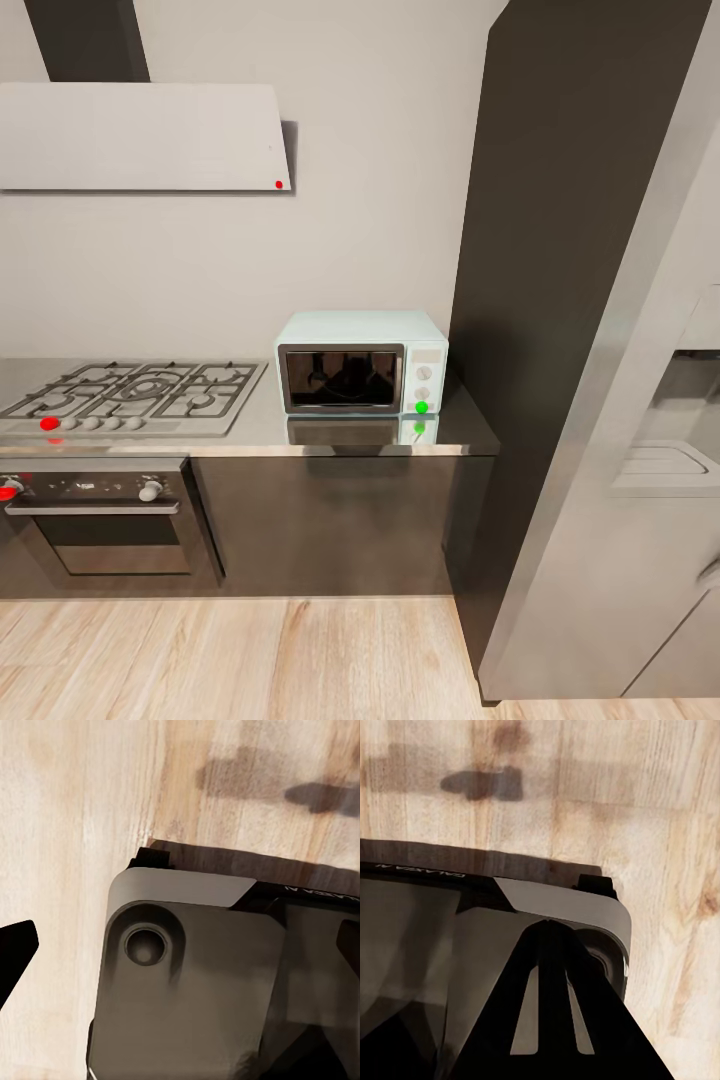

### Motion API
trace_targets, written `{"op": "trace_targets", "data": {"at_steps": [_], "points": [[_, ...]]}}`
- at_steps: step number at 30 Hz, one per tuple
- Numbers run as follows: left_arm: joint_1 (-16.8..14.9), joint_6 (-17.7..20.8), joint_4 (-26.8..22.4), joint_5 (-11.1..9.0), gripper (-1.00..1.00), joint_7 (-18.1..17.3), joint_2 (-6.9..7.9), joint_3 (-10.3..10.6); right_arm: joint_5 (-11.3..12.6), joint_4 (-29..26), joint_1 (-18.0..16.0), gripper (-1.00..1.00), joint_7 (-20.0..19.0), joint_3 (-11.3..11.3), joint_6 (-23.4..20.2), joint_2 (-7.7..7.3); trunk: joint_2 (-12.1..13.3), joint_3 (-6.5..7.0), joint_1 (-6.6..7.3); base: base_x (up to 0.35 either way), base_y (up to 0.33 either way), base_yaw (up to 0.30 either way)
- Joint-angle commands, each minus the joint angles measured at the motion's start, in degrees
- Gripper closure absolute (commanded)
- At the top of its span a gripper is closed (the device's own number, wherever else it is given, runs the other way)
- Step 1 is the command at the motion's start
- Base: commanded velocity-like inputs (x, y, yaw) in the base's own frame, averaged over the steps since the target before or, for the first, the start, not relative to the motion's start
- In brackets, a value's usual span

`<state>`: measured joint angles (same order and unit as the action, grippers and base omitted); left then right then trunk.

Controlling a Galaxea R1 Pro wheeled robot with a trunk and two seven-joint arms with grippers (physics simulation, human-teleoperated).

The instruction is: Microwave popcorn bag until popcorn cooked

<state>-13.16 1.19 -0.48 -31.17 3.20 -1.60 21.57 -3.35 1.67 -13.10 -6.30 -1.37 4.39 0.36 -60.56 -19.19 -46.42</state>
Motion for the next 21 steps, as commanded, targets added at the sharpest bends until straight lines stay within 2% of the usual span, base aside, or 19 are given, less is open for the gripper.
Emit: {"op": "trace_targets", "data": {"at_steps": [1, 21], "points": [[-0.02, 0.13, -0.05, -0.47, -1.0, 0.23, 0.0, 0.49, -0.34, 0.18, -0.08, 1.0, -0.03, -0.11, 0.35, 0.0, -0.04, -0.06, 0.0, 0.0, 0.0, 0.0], [-0.02, 0.13, -0.04, -0.47, -1.0, 0.23, 0.0, 0.49, -0.34, 0.18, -0.08, 1.0, -0.03, -0.12, 0.35, 0.0, -0.04, -0.06, 0.0, 0.0, 0.0, 0.0]]}}
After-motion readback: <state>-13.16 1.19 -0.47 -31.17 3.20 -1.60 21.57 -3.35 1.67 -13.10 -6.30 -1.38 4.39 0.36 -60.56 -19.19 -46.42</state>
